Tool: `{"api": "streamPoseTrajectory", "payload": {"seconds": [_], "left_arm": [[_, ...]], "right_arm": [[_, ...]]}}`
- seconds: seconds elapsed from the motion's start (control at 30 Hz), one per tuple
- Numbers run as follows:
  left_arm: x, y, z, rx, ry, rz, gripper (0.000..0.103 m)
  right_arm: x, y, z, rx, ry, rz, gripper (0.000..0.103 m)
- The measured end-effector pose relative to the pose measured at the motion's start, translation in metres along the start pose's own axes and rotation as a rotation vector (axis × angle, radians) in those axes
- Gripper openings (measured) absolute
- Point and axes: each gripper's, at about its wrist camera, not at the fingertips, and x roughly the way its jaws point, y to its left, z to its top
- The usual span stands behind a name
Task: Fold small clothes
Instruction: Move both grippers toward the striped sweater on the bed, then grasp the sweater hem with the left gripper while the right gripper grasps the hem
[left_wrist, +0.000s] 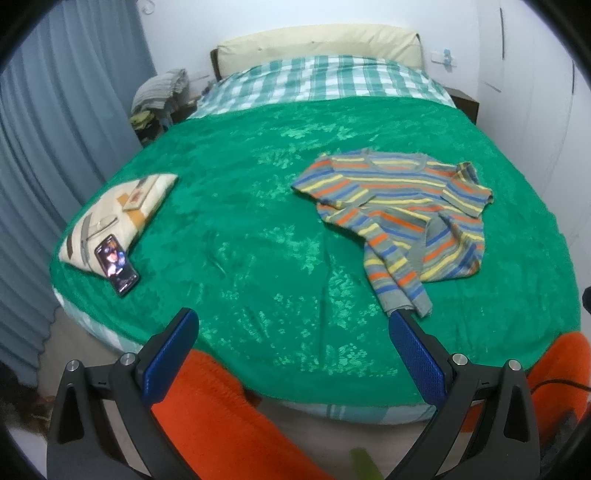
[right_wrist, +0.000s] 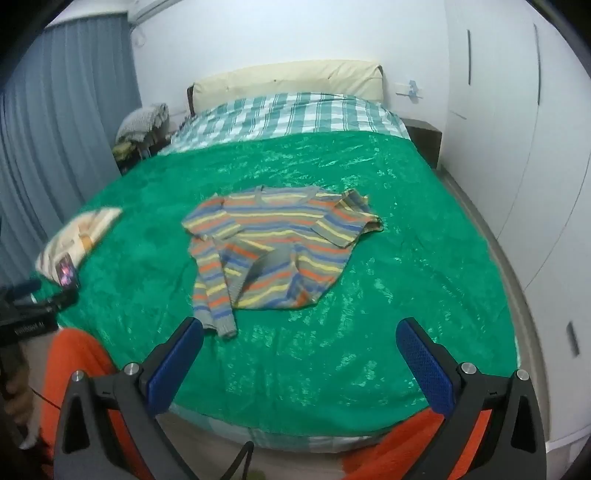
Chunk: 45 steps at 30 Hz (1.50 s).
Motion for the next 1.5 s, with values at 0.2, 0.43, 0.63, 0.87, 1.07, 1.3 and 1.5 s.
{"api": "streamPoseTrajectory", "payload": {"seconds": [0.2, 0.43, 0.63, 0.87, 1.07, 1.3, 1.5], "left_arm": [[0.005, 0.001, -0.001, -0.005, 0.018, 0.013, 0.103], [0.009, 0.001, -0.003, -0.002, 0.027, 0.018, 0.103], [0.008, -0.004, -0.005, 0.012, 0.032, 0.002, 0.103], [0.020, -0.013, -0.009, 0.037, 0.074, -0.088, 0.103], [0.061, -0.013, -0.026, -0.002, 0.193, -0.270, 0.102], [0.091, -0.058, -0.026, 0.041, 0.250, -0.451, 0.102], [0.148, -0.121, -0.019, 0.114, 0.300, -0.473, 0.100]], "right_arm": [[0.007, -0.001, -0.005, 0.018, 0.041, -0.003, 0.103], [0.009, 0.000, -0.007, 0.013, 0.059, -0.004, 0.103], [0.010, 0.003, -0.008, -0.015, 0.059, -0.008, 0.103], [0.013, 0.006, -0.009, -0.029, 0.069, -0.001, 0.103], [0.014, -0.002, -0.011, -0.017, 0.061, -0.024, 0.103], [0.032, -0.032, -0.023, 0.040, 0.101, -0.075, 0.103], [0.041, -0.042, -0.030, 0.071, 0.118, -0.083, 0.103]]}}
